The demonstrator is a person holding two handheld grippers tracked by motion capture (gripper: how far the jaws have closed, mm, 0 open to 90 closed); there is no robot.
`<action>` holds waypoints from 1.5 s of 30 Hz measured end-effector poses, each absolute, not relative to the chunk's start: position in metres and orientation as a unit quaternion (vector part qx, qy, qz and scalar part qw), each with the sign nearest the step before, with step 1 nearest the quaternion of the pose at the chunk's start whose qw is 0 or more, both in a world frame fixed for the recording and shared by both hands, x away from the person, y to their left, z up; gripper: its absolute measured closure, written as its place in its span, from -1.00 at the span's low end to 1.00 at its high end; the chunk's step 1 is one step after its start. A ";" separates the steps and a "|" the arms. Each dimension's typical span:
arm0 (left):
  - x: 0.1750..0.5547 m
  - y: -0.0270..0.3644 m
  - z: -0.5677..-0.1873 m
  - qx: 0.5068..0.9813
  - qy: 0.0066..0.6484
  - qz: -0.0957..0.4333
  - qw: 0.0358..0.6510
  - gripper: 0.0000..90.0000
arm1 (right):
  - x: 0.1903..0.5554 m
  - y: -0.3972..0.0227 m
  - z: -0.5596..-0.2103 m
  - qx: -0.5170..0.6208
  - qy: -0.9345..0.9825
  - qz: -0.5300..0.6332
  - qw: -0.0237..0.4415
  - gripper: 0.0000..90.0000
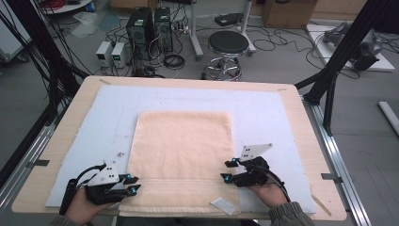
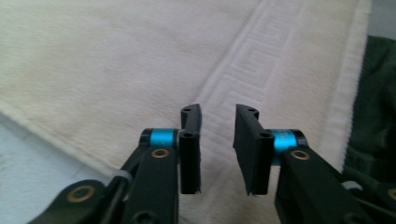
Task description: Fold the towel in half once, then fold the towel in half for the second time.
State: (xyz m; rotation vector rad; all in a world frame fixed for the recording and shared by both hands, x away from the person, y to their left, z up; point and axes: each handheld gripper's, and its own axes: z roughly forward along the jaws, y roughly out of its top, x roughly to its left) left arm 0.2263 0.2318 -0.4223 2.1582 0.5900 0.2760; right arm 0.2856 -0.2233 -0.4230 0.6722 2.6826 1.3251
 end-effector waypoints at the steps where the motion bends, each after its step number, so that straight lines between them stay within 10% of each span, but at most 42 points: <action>1: 0.229 0.233 -0.421 0.861 0.242 0.112 0.432 0.47 | 0.288 -0.224 -0.422 0.224 0.871 0.435 0.038 -0.04; 13: 0.272 0.235 -0.399 0.819 0.298 0.149 0.467 -0.05 | 0.322 -0.220 -0.397 0.251 0.850 0.455 0.085 -0.34; 45: 0.349 0.244 -0.351 0.784 0.343 0.184 0.483 -0.20 | 0.379 -0.204 -0.359 0.245 0.850 0.452 0.115 -0.37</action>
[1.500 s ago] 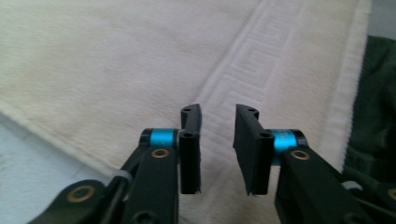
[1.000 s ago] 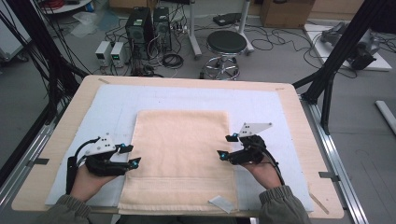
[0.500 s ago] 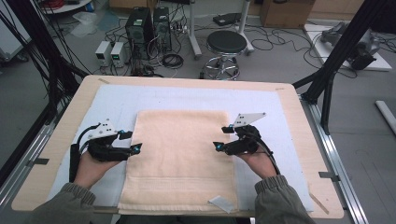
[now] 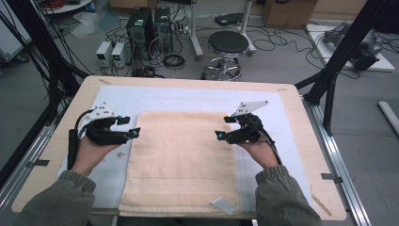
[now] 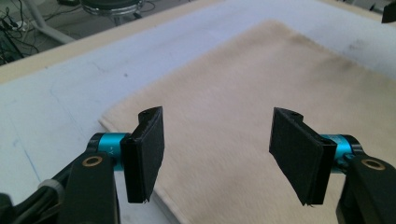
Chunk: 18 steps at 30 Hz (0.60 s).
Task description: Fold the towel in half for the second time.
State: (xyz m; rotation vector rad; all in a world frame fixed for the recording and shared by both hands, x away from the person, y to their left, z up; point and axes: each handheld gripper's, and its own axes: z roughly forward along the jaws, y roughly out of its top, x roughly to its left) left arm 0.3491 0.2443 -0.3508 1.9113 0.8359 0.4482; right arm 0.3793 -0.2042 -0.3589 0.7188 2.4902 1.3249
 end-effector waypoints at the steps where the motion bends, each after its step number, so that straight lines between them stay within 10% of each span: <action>1: 0.354 0.244 -0.347 0.782 0.345 0.188 0.484 -0.20 | 0.384 -0.204 -0.354 0.246 0.849 0.451 0.118 -0.36; 18: 0.431 0.246 -0.398 0.779 0.421 0.192 0.423 -0.17 | 0.459 -0.206 -0.399 0.314 0.852 0.398 0.132 -0.35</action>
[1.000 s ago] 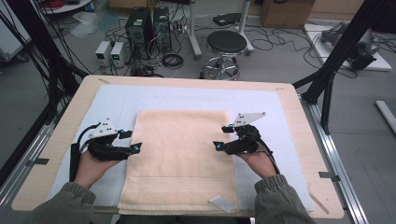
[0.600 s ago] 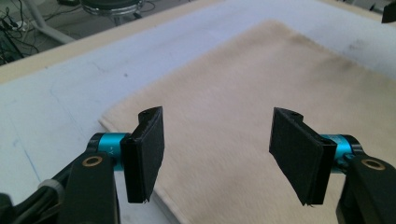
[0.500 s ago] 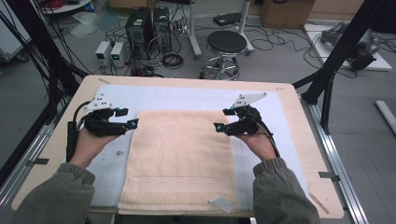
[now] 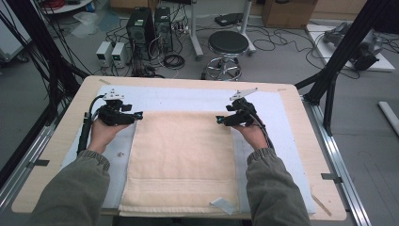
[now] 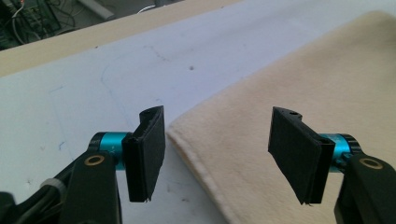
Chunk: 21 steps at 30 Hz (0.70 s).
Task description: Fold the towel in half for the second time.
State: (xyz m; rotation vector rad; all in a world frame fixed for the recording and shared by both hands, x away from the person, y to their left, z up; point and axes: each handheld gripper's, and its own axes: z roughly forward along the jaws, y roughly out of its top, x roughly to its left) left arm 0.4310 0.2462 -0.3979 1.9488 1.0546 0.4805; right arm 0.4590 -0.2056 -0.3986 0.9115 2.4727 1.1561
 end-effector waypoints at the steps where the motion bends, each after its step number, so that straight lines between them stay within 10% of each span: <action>1: 0.434 0.245 -0.402 0.779 0.426 0.192 0.418 -0.17 | 0.462 -0.206 -0.403 0.317 0.852 0.395 0.133 -0.35; 15: 0.451 0.238 -0.443 0.777 0.466 0.178 0.384 -0.02 | 0.475 -0.213 -0.440 0.355 0.852 0.369 0.108 -0.17; 21: 0.447 0.235 -0.443 0.772 0.472 0.165 0.393 0.43 | 0.471 -0.212 -0.441 0.353 0.847 0.389 0.081 0.51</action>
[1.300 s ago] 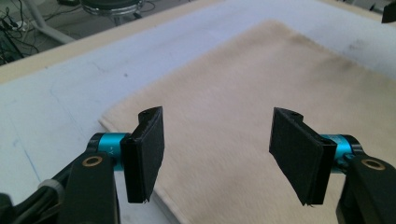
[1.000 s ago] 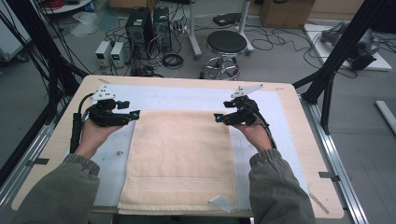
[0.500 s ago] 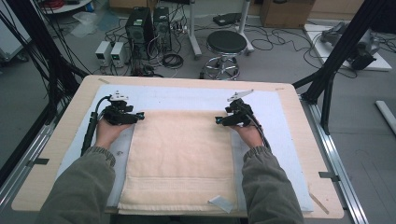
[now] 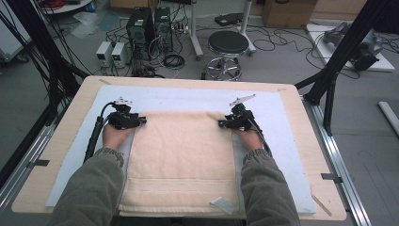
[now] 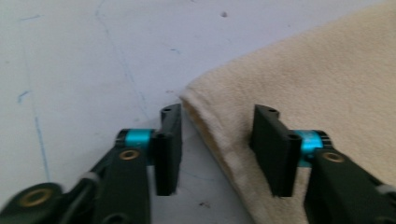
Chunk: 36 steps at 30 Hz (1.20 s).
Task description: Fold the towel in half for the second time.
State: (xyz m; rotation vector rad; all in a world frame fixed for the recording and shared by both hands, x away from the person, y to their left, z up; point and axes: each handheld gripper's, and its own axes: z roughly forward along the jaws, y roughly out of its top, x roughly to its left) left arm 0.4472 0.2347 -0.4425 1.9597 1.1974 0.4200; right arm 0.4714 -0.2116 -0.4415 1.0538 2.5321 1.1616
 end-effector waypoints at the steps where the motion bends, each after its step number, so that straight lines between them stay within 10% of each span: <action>1: 0.447 0.233 -0.443 0.773 0.469 0.163 0.394 0.51 | 0.472 -0.212 -0.442 0.353 0.845 0.395 0.071 0.59; 18: 0.419 0.240 -0.406 0.772 0.413 0.200 0.440 0.85 | 0.447 -0.218 -0.395 0.301 0.846 0.432 0.078 0.75; 36: 0.289 0.261 -0.384 0.787 0.304 0.222 0.488 0.85 | 0.334 -0.223 -0.354 0.198 0.873 0.438 0.081 0.75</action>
